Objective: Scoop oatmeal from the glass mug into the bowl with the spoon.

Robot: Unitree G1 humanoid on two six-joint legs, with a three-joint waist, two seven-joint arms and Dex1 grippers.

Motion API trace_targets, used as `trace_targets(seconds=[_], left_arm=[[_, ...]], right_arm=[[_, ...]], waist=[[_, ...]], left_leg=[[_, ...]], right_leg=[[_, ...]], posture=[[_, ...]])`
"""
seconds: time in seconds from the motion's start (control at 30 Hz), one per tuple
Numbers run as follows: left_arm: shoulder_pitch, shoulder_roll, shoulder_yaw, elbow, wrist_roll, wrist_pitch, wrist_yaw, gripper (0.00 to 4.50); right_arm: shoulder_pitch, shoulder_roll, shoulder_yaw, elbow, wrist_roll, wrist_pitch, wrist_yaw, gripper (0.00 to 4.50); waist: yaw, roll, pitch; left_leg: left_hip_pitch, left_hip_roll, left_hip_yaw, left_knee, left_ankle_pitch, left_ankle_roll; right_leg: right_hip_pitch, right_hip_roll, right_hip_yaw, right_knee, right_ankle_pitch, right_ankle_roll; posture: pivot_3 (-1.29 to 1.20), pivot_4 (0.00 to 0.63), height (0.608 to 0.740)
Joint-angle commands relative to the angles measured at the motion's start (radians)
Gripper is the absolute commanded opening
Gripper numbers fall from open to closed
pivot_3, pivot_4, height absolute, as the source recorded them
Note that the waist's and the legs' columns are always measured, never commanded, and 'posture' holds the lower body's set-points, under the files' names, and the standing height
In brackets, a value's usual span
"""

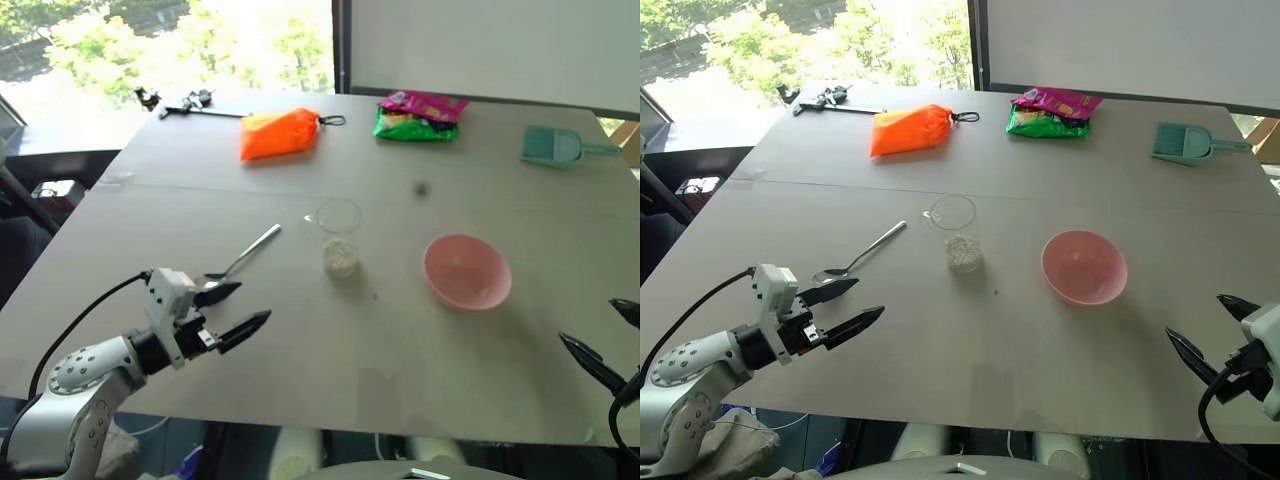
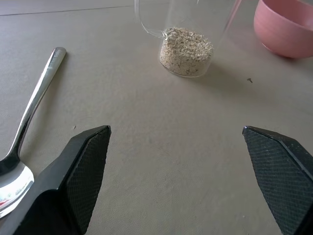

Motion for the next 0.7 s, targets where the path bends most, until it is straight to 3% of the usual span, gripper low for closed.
trace_targets(seconds=[0.03, 0.23, 0.33, 0.47, 0.7], left_arm=[[-0.036, -0.015, -0.004, -0.038, -0.033, 0.01, 0.032, 4.47], [-0.148, -0.09, -0.036, -0.088, -0.049, 0.091, 0.216, 4.47], [-0.241, -0.075, -0.04, -0.046, -0.019, 0.173, 0.323, 4.47], [-0.328, 0.006, -0.035, 0.088, -0.011, 0.212, 0.277, 4.47], [-0.461, 0.072, -0.12, 0.254, 0.081, 0.181, 0.214, 4.47]], right_arm=[[-0.013, 0.006, 0.009, -0.036, 0.009, -0.003, -0.02, 4.5], [-0.059, 0.072, 0.061, 0.006, -0.028, -0.144, -0.007, 4.5], [-0.065, 0.069, 0.067, -0.07, 0.158, -0.196, 0.117, 4.5], [-0.062, -0.015, 0.06, -0.108, 0.343, -0.125, 0.179, 4.5], [-0.101, -0.1, 0.033, -0.065, 0.429, -0.159, 0.31, 4.5]], waist=[[0.0, 0.0, 0.0], [0.006, 0.0, 0.0], [0.006, 0.0, 0.0], [0.002, 0.0, 0.0], [0.007, -0.004, 0.003]], left_leg=[[0.0, 0.0, 0.0, 0.0, 0.0, 0.0], [0.001, 0.0, -0.001, 0.002, 0.0, 0.0], [0.001, -0.001, -0.001, 0.002, 0.0, 0.0], [0.002, -0.001, -0.002, 0.002, 0.0, 0.0], [0.002, -0.004, -0.001, 0.002, 0.0, 0.0]], right_leg=[[0.0, 0.0, 0.0, 0.0, 0.0, 0.0], [0.001, 0.0, 0.0, 0.001, 0.0, 0.0], [0.002, 0.001, 0.0, 0.002, 0.001, 0.001], [0.002, 0.004, 0.0, 0.003, 0.002, 0.003], [0.002, 0.002, 0.0, 0.002, 0.002, 0.003]], posture=[[0.0, 0.15, 0.74], [0.0, 0.15, 0.74], [0.0, 0.15, 0.74], [0.0, 0.15, 0.74], [0.0, 0.15, 0.74]])
